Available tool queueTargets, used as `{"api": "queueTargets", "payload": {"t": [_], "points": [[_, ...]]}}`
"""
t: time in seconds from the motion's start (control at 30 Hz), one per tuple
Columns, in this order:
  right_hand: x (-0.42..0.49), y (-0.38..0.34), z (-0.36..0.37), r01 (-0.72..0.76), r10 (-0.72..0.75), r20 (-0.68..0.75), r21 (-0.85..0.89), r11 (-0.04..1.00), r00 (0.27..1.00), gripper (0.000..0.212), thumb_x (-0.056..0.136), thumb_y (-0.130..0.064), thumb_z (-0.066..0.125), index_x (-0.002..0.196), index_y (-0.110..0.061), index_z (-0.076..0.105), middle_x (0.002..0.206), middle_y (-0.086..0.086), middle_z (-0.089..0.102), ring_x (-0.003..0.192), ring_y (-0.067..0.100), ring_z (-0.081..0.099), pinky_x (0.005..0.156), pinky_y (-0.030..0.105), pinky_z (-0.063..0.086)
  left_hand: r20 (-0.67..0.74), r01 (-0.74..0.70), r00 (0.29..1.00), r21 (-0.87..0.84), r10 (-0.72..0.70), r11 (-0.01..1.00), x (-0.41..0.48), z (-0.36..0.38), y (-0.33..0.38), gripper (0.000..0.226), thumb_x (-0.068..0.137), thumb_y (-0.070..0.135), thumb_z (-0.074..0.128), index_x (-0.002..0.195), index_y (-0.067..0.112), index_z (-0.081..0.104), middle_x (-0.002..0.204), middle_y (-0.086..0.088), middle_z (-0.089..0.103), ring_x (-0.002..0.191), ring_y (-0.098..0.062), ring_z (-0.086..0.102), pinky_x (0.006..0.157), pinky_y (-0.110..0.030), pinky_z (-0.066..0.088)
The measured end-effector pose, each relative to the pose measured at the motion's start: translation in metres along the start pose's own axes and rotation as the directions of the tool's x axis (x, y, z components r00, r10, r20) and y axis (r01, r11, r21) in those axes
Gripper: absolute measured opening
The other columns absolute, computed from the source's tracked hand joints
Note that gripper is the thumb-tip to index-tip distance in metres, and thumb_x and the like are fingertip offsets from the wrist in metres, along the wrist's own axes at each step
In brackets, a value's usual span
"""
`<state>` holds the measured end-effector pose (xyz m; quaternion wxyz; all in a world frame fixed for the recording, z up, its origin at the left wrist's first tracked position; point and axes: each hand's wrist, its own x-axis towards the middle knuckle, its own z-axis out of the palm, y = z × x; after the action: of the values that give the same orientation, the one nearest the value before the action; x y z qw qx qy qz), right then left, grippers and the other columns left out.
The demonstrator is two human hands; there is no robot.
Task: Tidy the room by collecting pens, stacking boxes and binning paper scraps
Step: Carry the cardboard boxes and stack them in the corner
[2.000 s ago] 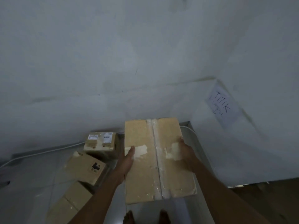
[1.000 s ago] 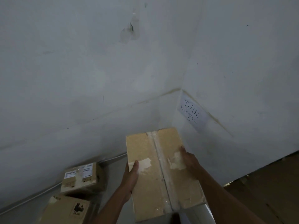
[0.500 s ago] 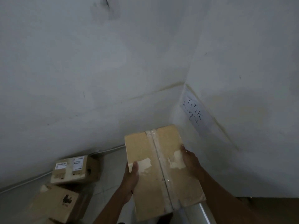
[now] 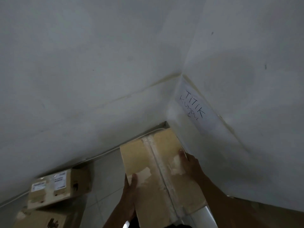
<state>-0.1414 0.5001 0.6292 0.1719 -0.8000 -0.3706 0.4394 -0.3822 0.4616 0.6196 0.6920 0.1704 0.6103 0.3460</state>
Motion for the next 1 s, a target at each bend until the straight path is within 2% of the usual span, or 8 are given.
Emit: {"api": "queueTargets", "payload": {"t": [0.13,0.3,0.53,0.67,0.8,0.87,0.93,1.0], "points": [[0.039,0.018,0.015,0.011,-0.011,-0.024,-0.024,1.0,1.0,0.045,0.1,-0.046,0.037,0.124,-0.02,0.065,0.113,0.016,0.068,0.111,0.031,0.061,0.09,0.03,0.045,0.017,0.027,0.999,-0.004,-0.027,1.0,0.045,0.002,-0.016,0.043,0.1,0.033,0.039,0.141,0.02,0.04,0.132,-0.015,0.058,0.112,-0.036,0.061,0.09,-0.057,0.051],[0.107,0.058,0.042,0.014,-0.015,-0.038,-0.043,0.999,0.999,0.041,0.099,-0.044,0.039,0.092,-0.016,0.067,0.102,0.019,0.07,0.101,0.03,0.065,0.075,0.026,0.039,-0.049,0.075,0.996,0.027,-0.074,0.997,0.115,0.005,-0.049,0.048,0.099,0.033,0.043,0.144,0.019,0.036,0.132,-0.015,0.057,0.111,-0.035,0.061,0.09,-0.055,0.052],[0.208,0.113,0.09,0.038,-0.041,-0.039,-0.081,0.996,0.998,0.043,0.098,-0.046,0.04,0.123,-0.02,0.064,0.118,0.013,0.067,0.113,0.029,0.06,0.085,0.026,0.042,-0.053,0.096,0.994,0.033,-0.094,0.995,0.217,0.005,-0.112,0.048,0.1,0.032,0.04,0.146,0.021,0.032,0.138,-0.01,0.053,0.115,-0.03,0.06,0.088,-0.049,0.054],[0.263,0.148,0.118,0.059,-0.063,-0.058,-0.073,0.996,0.996,0.042,0.098,-0.045,0.043,0.12,-0.018,0.067,0.113,0.016,0.069,0.11,0.029,0.062,0.087,0.03,0.047,-0.007,0.112,0.994,-0.004,-0.112,0.994,0.27,0.003,-0.143,0.039,0.101,0.029,0.037,0.139,0.021,0.038,0.125,-0.006,0.062,0.099,-0.018,0.07,0.067,-0.031,0.06],[0.316,0.177,0.148,0.079,-0.088,-0.083,-0.097,0.992,0.993,0.055,0.093,-0.055,0.038,0.097,-0.011,0.07,0.091,0.02,0.069,0.095,0.033,0.066,0.071,0.027,0.042,0.054,0.11,0.992,0.0,-0.11,0.994,0.322,0.002,-0.162,0.042,0.102,0.032,0.033,0.142,0.021,0.037,0.132,-0.012,0.058,0.115,-0.031,0.062,0.086,-0.05,0.055],[0.339,0.189,0.16,0.09,-0.101,-0.095,-0.111,0.99,0.99,0.049,0.093,-0.055,0.038,0.085,-0.016,0.065,0.073,0.01,0.058,0.086,0.033,0.066,0.068,0.024,0.035,0.048,0.105,0.993,0.008,-0.105,0.994,0.349,0.003,-0.171,0.043,0.102,0.032,0.033,0.143,0.021,0.036,0.134,-0.011,0.057,0.118,-0.033,0.059,0.093,-0.056,0.05],[0.362,0.202,0.173,0.092,-0.101,-0.086,-0.101,0.991,0.991,0.05,0.094,-0.058,0.039,0.087,-0.015,0.065,0.072,0.003,0.054,0.08,0.03,0.065,0.067,0.024,0.036,0.023,0.123,0.992,0.018,-0.123,0.992,0.372,0.002,-0.182,0.043,0.102,0.034,0.033,0.143,0.023,0.035,0.137,-0.01,0.055,0.121,-0.033,0.056,0.099,-0.06,0.045],[0.383,0.218,0.185,0.099,-0.106,-0.06,-0.102,0.99,0.993,0.054,0.093,-0.058,0.041,0.1,-0.011,0.065,0.082,0.012,0.066,0.085,0.028,0.066,0.072,0.027,0.046,0.038,0.138,0.99,0.014,-0.138,0.99,0.393,0.001,-0.192,0.044,0.102,0.035,0.032,0.144,0.024,0.033,0.138,-0.012,0.053,0.123,-0.034,0.055,0.1,-0.062,0.043]]}}
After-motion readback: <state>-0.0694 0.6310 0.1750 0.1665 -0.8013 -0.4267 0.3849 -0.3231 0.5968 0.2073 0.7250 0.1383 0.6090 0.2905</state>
